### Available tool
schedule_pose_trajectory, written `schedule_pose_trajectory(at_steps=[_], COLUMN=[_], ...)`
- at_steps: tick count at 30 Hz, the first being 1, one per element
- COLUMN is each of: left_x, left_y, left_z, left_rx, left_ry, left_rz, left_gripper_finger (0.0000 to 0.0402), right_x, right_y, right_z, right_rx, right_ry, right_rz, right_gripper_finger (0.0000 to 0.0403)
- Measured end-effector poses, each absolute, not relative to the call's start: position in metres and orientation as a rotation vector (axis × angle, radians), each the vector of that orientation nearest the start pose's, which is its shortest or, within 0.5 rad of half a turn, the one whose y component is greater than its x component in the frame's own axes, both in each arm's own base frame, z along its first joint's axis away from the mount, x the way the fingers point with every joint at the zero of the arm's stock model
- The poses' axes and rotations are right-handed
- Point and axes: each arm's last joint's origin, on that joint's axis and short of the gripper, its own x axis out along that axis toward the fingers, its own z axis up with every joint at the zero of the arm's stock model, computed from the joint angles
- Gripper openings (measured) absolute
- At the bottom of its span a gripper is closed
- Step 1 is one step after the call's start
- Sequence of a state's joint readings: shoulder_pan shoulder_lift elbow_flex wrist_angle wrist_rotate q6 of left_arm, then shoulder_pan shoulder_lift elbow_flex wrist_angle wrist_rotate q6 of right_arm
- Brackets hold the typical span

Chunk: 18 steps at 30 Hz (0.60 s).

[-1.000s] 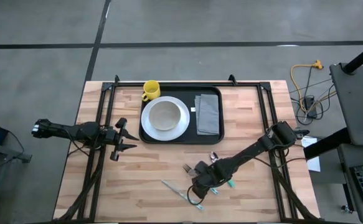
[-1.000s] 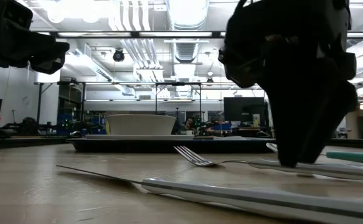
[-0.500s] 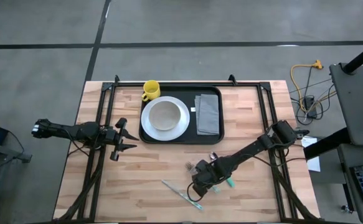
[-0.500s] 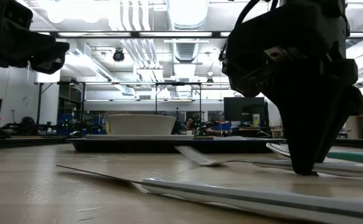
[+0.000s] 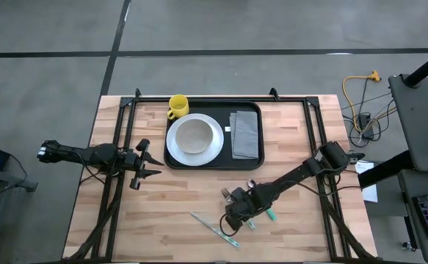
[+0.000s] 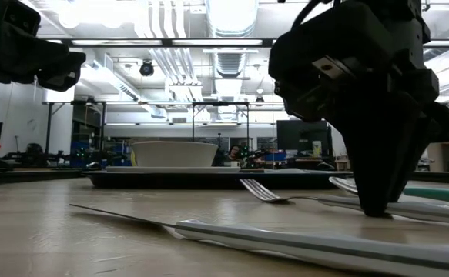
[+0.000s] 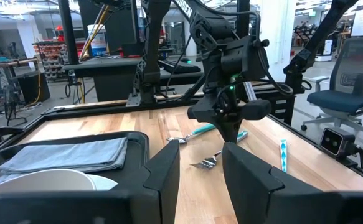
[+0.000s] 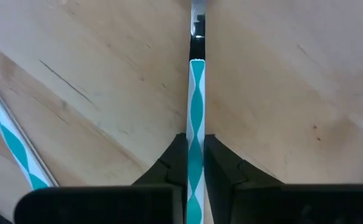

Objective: Set up tray
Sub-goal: Put the white fork on top of the napkin

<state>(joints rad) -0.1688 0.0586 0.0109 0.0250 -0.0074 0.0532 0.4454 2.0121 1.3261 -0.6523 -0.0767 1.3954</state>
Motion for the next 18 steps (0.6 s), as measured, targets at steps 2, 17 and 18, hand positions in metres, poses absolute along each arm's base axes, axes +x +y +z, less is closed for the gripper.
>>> schedule_pose_trajectory(at_steps=[2,17,18], left_x=[0.099,0.099,0.099], left_y=[-0.017,-0.017,-0.017], left_z=[0.165,0.165,0.165], left_rx=[0.055,0.055,0.055], left_ry=[0.019,0.019,0.019], left_rz=[-0.163,-0.162,-0.162], left_gripper_finger=[0.0102,0.0102,0.0102], right_x=[0.347,0.358,0.36], right_y=[0.167,0.129,0.124], right_z=[0.142,0.172,0.174], right_rx=[0.869,0.897,0.894], right_ry=[1.33,1.222,1.215], right_rz=[-0.518,-0.55,-0.547], right_gripper_finger=[0.0018,0.0019,0.0019])
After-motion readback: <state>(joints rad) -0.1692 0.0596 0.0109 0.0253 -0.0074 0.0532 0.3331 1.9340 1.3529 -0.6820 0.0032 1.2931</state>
